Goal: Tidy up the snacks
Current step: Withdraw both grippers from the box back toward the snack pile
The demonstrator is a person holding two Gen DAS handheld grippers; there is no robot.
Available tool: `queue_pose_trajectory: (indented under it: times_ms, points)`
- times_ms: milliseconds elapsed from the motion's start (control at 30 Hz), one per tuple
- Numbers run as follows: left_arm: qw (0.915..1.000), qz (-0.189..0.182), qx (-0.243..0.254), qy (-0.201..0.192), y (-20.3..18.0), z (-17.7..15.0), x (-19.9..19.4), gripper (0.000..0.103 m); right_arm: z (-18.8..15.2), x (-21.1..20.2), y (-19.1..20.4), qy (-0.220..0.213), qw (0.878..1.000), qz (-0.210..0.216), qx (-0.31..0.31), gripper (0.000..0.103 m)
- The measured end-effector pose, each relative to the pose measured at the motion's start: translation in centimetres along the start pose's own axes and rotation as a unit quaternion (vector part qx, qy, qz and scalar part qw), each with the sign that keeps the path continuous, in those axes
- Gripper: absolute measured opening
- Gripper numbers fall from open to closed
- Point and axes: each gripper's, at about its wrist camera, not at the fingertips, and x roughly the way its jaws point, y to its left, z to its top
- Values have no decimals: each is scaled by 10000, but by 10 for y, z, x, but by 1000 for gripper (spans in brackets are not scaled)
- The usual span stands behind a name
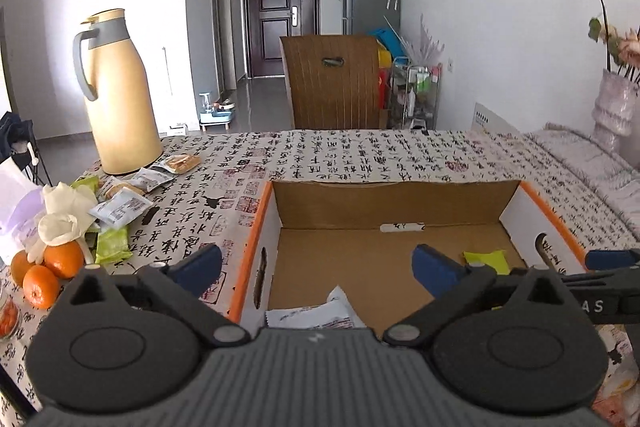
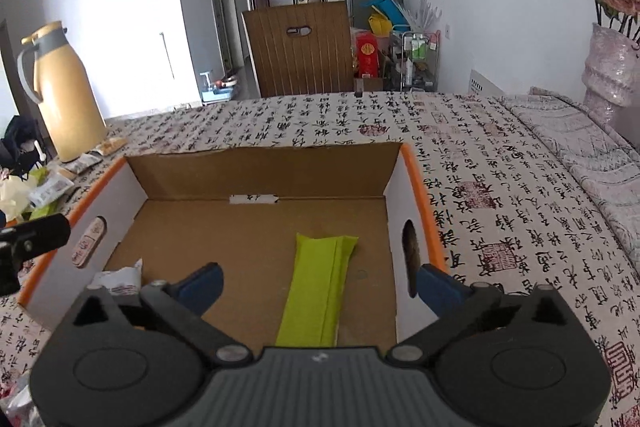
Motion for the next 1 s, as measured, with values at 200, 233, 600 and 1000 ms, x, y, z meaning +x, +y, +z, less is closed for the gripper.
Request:
queue_pose_trajectory:
  times_ms: [200, 233, 600, 1000]
  points:
    - [9994, -97, -120, -316, 6, -7, -34, 103, -13, -34, -4, -309, 9995, 67, -77, 103]
    - [9991, -121, -121, -384, 7, -9, -42, 103, -15, -41, -5, -387, 9992, 96, -104, 103]
    - [9946, -480, -127, -913, 11, -45, -111, 103, -62, -126, -14, -1173, 9920, 434, -197, 103]
    - [9932, -734, -229, -876, 16, -103, -143, 103, -122, -165, -22, -1428, 9877, 633, -83, 103]
